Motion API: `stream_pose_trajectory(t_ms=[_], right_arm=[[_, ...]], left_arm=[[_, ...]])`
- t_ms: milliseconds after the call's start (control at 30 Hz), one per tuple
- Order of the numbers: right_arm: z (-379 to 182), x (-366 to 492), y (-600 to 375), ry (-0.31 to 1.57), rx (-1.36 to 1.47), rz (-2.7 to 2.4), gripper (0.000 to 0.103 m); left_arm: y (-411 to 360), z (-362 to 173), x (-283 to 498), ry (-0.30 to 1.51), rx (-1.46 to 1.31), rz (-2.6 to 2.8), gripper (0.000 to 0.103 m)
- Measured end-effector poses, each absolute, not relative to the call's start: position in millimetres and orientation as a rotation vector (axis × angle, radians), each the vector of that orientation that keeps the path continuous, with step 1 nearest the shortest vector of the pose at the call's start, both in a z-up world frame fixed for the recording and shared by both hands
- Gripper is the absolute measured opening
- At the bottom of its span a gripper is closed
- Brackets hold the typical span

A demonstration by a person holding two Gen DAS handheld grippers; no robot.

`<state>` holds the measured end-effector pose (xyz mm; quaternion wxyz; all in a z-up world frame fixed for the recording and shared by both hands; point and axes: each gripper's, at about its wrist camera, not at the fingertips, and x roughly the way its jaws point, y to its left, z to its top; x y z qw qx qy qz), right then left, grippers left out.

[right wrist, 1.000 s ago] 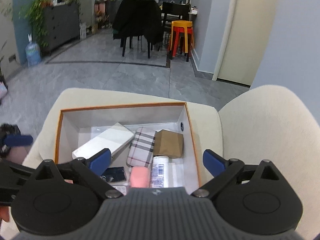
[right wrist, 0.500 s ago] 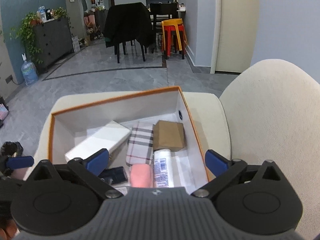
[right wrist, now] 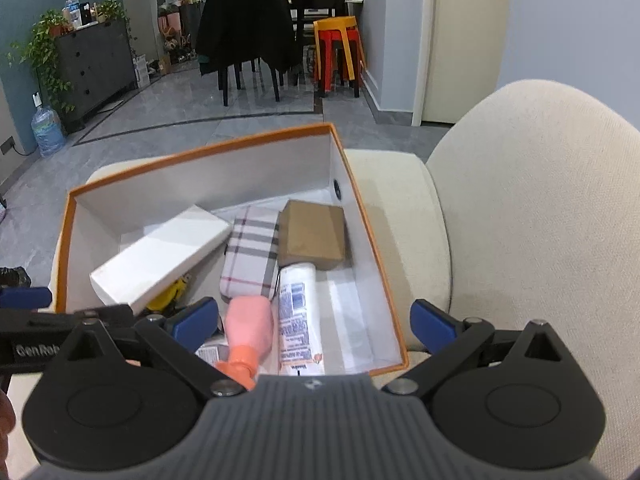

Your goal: Organize rigid objects

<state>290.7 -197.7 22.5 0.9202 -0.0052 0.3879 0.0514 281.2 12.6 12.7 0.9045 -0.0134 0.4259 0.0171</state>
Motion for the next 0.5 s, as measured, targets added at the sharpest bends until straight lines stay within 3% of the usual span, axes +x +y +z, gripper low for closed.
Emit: stream_pose_trajectory(t_ms=[500], right_arm=[[7, 295, -194, 0.849, -0.020, 0.112, 0.100]], left_arm=[[9, 6, 279, 0.912, -0.016, 0.040, 0.103]])
